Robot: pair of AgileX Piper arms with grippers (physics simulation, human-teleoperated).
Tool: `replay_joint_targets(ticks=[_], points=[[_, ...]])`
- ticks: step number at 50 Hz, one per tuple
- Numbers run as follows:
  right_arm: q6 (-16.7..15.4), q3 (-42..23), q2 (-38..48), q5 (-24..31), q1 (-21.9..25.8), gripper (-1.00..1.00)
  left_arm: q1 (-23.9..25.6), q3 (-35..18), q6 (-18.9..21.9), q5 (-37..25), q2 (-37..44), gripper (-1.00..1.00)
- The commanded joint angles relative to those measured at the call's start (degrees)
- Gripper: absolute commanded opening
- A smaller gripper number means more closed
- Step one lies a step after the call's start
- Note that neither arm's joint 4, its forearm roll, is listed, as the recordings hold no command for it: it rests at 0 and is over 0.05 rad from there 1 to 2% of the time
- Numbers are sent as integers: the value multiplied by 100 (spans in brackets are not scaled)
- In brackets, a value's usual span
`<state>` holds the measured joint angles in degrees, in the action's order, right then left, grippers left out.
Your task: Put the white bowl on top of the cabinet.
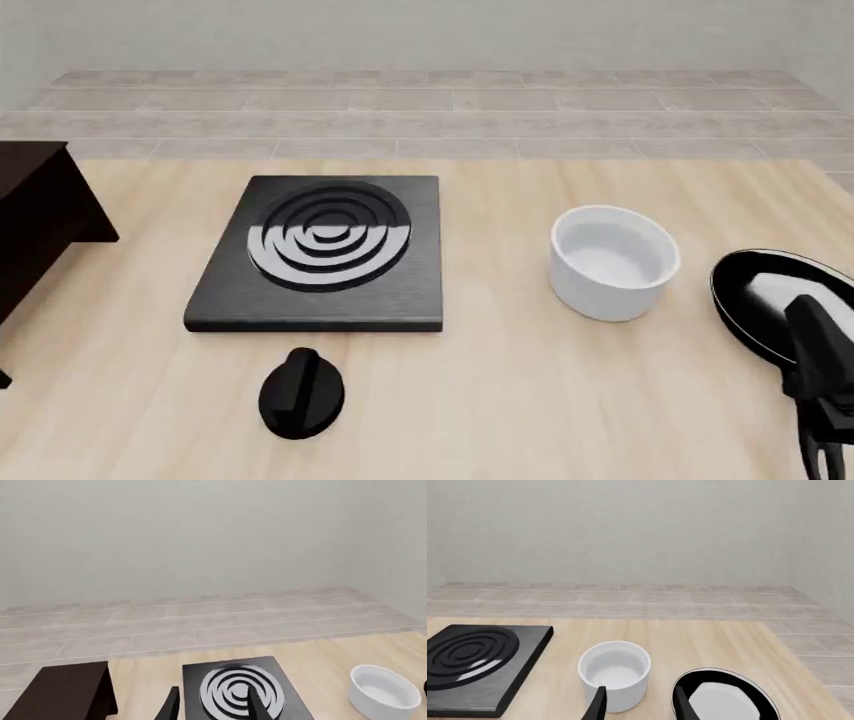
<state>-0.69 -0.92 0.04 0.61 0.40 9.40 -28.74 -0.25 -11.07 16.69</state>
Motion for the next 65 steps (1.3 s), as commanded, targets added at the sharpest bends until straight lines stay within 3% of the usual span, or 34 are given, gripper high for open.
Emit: replay_joint_targets(ticks=[1,5,7,9,13,23,24,26,28,37,45,51,65], points=[[0,30,0,-29,-5,100,381,-722,118,115,892,100],[-4,26,0,-27,-6,100,781,-1030,378,92,1250,100],[3,33,0,-32,-7,100,980,-1208,987,123,1295,100],[8,29,0,-25,-8,100,1201,-1816,419,-76,1545,100],[10,40,1,-35,-10,100,1467,-2393,446,-121,1938,100],[-3,24,0,-24,-12,100,1806,-2628,434,142,2785,100],[3,25,0,-23,-13,100,1875,-2696,582,194,2835,100],[11,42,1,-38,-14,100,1964,-2967,370,93,3074,100],[-2,15,-1,-14,-13,100,2227,-3188,507,54,3293,100],[10,37,0,-33,-17,100,2668,-3620,137,-36,4012,100],[1,42,1,-40,-18,100,3156,-4165,354,-42,4653,100],[7,46,1,-42,-21,100,3489,-4711,254,-191,5226,100],[4,49,2,-47,-23,100,3584,-5215,331,-140,5842,100]])
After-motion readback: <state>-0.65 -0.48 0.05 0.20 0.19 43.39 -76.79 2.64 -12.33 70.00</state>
